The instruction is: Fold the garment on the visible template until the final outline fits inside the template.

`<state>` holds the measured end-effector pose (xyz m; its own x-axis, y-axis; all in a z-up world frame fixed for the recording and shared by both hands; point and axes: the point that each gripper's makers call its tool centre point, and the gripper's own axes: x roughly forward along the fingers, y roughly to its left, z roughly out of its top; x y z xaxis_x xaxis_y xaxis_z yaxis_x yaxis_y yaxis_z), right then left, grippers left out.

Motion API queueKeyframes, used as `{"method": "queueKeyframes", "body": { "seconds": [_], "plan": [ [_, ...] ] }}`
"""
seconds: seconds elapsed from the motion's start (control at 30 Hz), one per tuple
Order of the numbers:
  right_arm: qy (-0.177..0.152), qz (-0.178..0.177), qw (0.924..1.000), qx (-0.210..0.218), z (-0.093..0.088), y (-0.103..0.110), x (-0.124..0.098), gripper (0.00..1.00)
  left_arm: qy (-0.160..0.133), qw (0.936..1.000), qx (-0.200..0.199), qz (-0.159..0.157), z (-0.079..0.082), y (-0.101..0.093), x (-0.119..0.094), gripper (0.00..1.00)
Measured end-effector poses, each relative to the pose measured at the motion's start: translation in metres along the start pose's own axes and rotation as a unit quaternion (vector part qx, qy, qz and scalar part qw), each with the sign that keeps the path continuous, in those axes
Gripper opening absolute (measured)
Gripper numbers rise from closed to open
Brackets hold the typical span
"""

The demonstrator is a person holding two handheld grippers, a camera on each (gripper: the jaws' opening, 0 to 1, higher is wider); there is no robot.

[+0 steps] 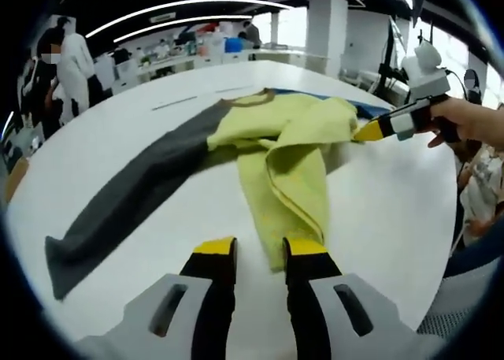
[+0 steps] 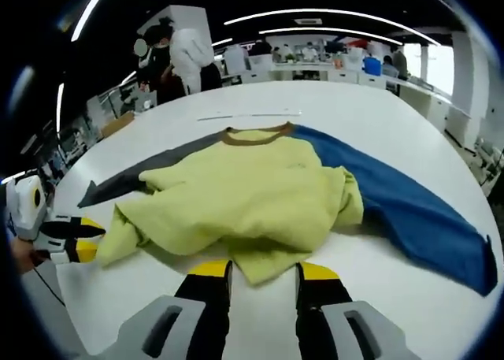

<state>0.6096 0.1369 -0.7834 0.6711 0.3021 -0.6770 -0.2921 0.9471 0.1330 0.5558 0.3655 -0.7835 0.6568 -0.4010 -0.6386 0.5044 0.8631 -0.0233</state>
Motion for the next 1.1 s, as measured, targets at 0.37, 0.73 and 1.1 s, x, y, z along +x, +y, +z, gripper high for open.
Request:
{"method": "queueKeyframes", "body": {
  "seconds": [0.37, 0.73, 1.1],
  "plan": [
    [-0.003, -0.040, 0.9988, -0.029, -0.003, 0.002, 0.001, 0.15, -0.005, 0.9999, -0.008, 0.004, 0.000, -0.005, 0.000, 0.12],
    [0.001, -0.059, 0.9983, -0.006, -0.002, -0.006, 0.001, 0.06, 0.026, 0.9986, -0.040, 0.020, -0.003, -0.008, -0.001, 0.08],
    [-0.004, -0.048, 0.9988, -0.002, -0.001, -0.007, 0.001, 0.00, 0.032, 0.9963, -0.076, 0.024, -0.006, -0.013, -0.004, 0.01]
  ]
}}
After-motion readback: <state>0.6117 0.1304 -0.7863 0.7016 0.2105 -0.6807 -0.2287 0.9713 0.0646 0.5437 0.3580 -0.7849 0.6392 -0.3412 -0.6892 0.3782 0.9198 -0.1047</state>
